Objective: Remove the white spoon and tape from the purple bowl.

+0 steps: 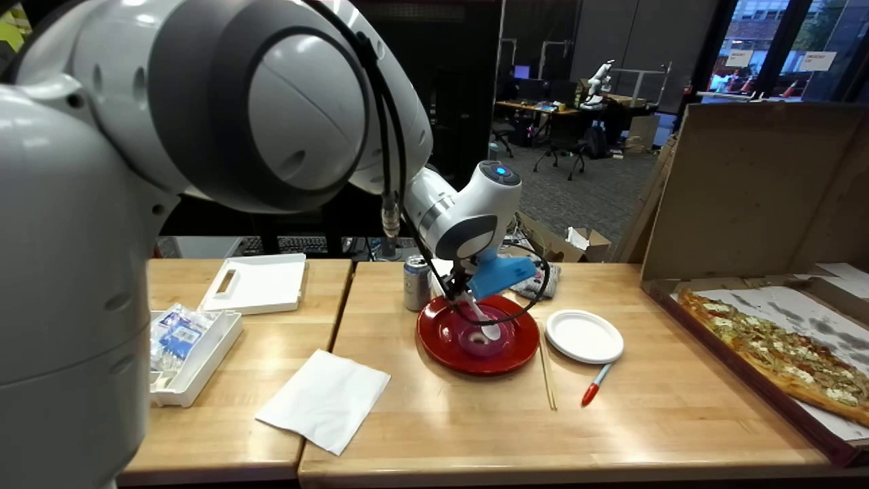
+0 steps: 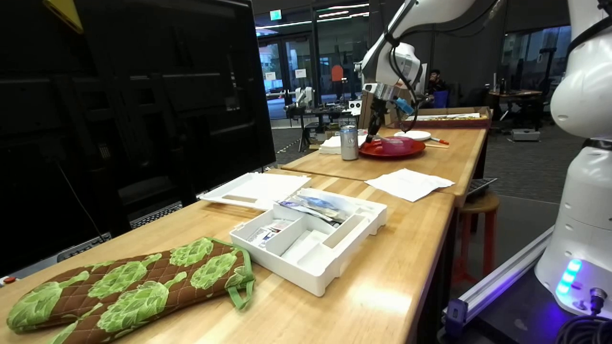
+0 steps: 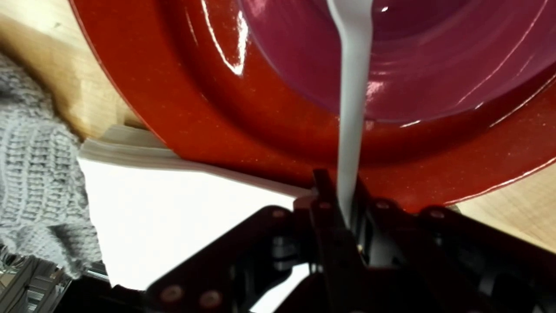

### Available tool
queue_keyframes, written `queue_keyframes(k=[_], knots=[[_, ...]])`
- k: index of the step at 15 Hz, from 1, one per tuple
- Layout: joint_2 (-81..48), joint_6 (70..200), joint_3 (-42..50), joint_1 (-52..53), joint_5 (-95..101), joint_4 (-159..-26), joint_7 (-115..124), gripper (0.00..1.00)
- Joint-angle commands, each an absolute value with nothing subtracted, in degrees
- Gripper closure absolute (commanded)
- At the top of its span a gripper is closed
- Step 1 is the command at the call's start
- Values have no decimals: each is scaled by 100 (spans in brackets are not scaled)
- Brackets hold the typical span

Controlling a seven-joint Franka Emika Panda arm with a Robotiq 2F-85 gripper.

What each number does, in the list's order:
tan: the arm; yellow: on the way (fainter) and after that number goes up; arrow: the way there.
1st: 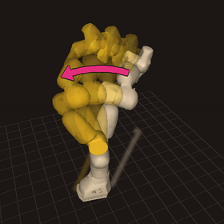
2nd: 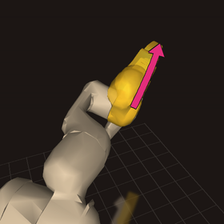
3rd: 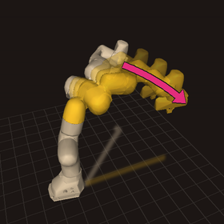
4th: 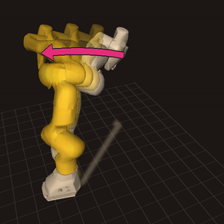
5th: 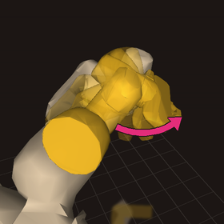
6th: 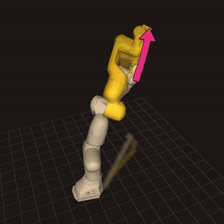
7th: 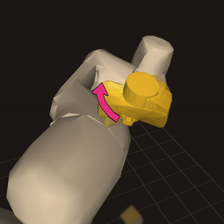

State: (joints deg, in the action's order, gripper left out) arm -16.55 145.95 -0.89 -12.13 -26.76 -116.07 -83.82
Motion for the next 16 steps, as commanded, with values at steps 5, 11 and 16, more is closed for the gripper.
queue_keyframes(k=[5, 11, 16], knots=[[-1109, 14361, -118, -1192, -2332, -11845, -8369, 97], [-82, 14215, -29, -914, -1655, -12456, -8375, 97], [665, 13555, -3, -524, -681, -13180, -8653, 97]])
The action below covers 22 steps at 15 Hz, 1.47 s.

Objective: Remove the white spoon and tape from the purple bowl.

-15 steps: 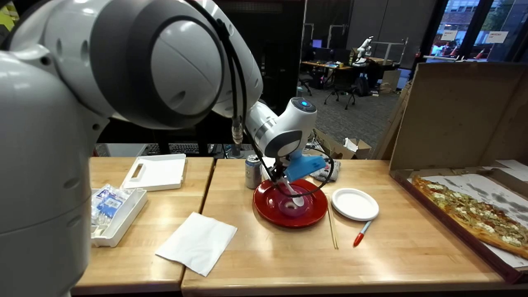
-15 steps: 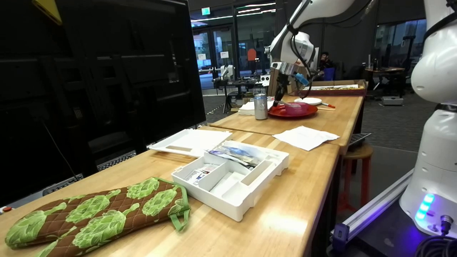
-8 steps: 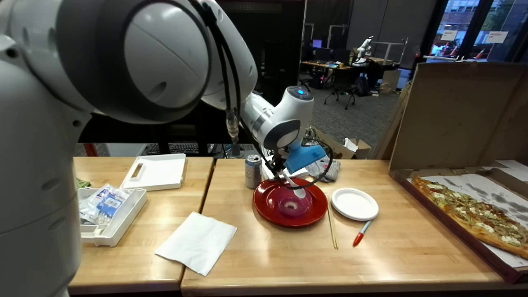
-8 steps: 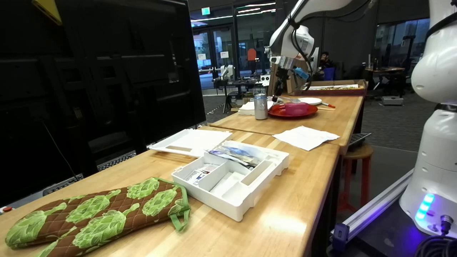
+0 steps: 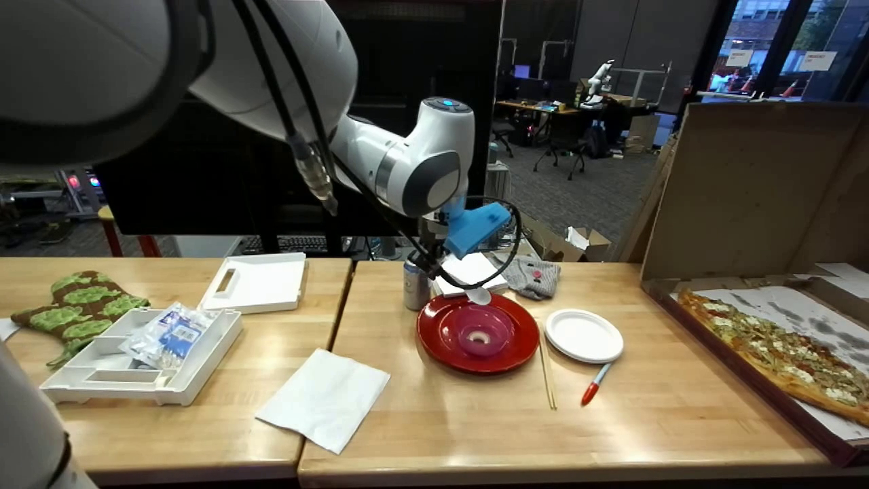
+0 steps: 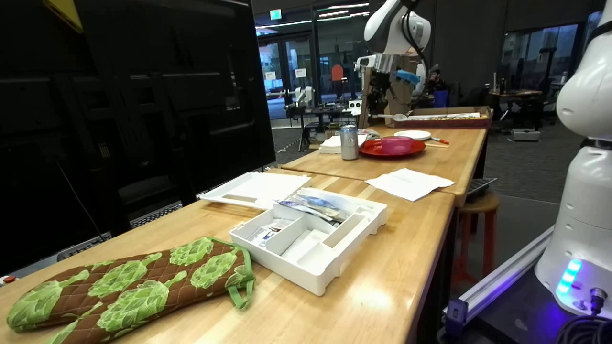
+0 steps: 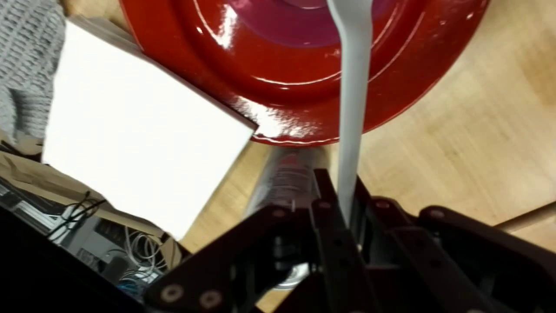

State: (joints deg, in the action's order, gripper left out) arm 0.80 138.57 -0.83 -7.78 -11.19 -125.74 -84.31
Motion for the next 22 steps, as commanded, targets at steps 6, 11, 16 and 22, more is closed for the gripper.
queue_keyframes(k=[6, 11, 16, 22], knots=[[1148, 13063, -60, -19, 219, -13875, -9217, 97], [1245, 12822, -184, 365, 707, -14172, -9656, 97], [979, 12976, -461, 644, 1287, -14294, -9451, 97], [690, 13008, -688, 863, 1577, -14251, -9547, 97]])
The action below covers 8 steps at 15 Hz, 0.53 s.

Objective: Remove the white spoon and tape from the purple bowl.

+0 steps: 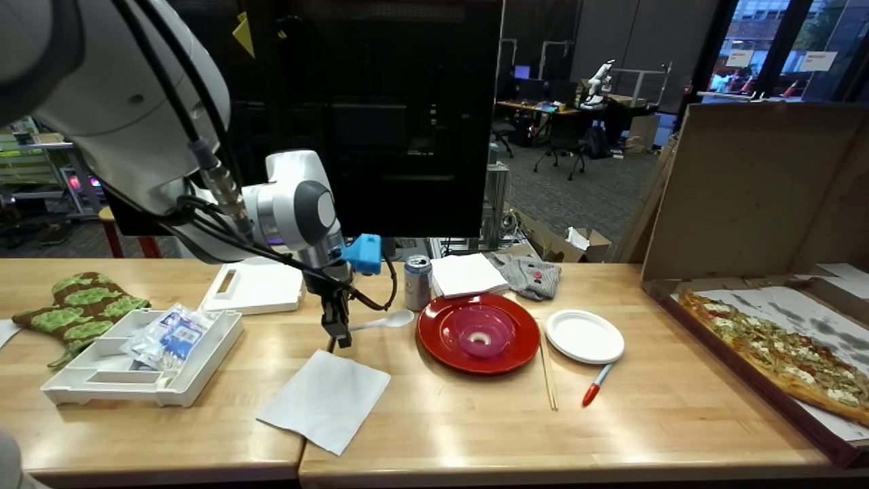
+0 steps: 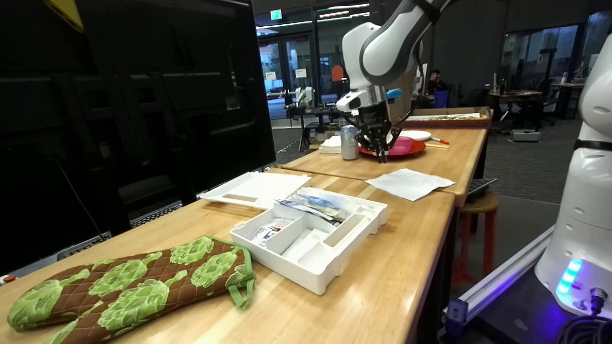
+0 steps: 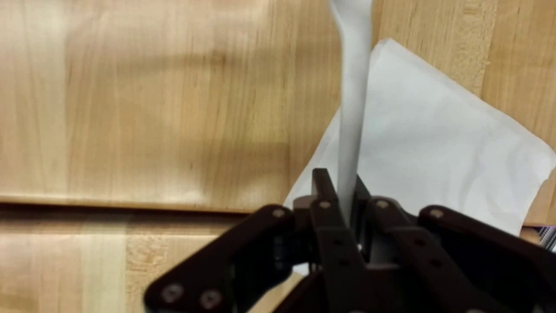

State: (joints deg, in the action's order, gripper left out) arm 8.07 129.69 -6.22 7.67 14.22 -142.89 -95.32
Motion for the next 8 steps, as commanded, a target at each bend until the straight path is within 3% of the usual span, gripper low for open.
queue_keyframes(k=[1, 2, 3, 5, 8], knots=[[614, 13033, -709, 884, 1600, -14215, -9551, 97], [565, 13051, -722, 894, 1625, -14193, -9547, 97], [516, 13037, -736, 901, 1626, -14163, -9566, 67], [442, 13037, -755, 898, 1626, -14117, -9589, 60], [370, 12971, -751, 887, 1530, -14025, -9714, 41]])
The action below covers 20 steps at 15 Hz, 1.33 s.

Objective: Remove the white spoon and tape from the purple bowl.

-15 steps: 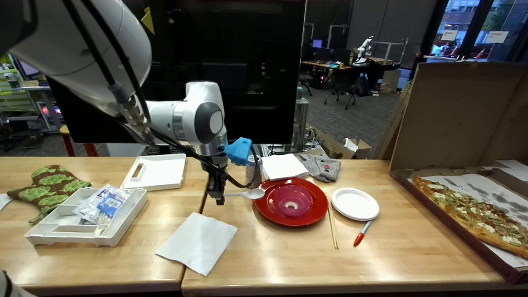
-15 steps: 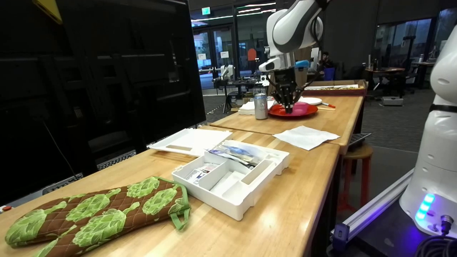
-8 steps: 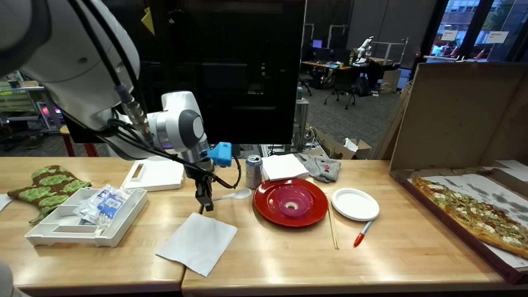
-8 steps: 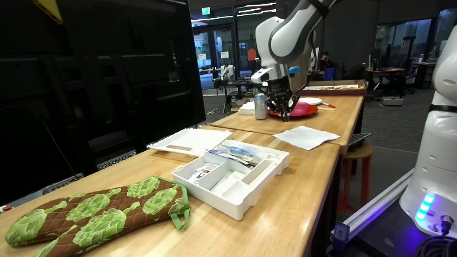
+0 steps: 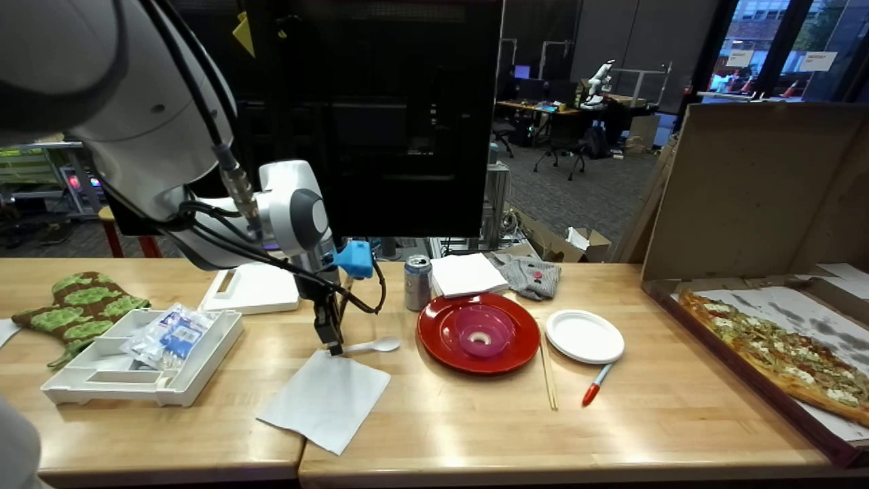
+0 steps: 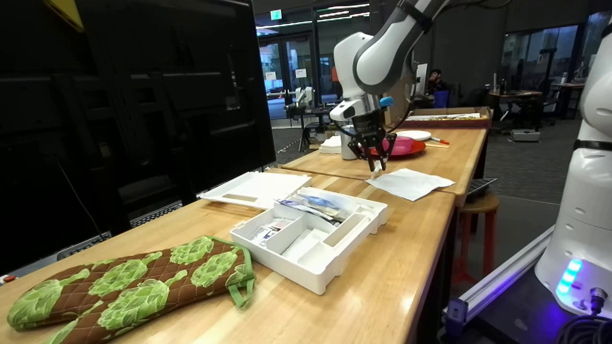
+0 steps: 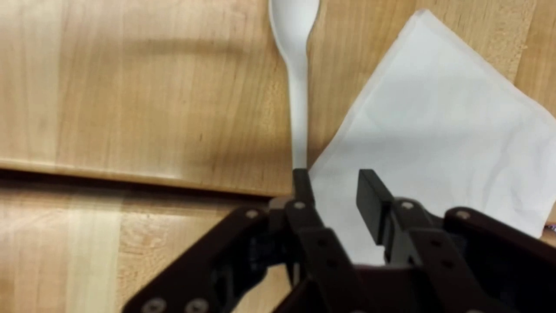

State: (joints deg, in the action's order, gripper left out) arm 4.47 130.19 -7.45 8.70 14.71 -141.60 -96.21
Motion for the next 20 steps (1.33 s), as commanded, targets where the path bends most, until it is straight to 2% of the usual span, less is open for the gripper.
queue_keyframes(k=[1, 6, 11, 20], knots=[[365, 12968, -748, 884, 1506, -14009, -9746, 35], [714, 13215, -603, 786, 1122, -14010, -9931, 2], [1004, 13708, -48, 500, -5, -13811, -10146, 0], [686, 13668, 981, 2, -2460, -12931, -10455, 0]])
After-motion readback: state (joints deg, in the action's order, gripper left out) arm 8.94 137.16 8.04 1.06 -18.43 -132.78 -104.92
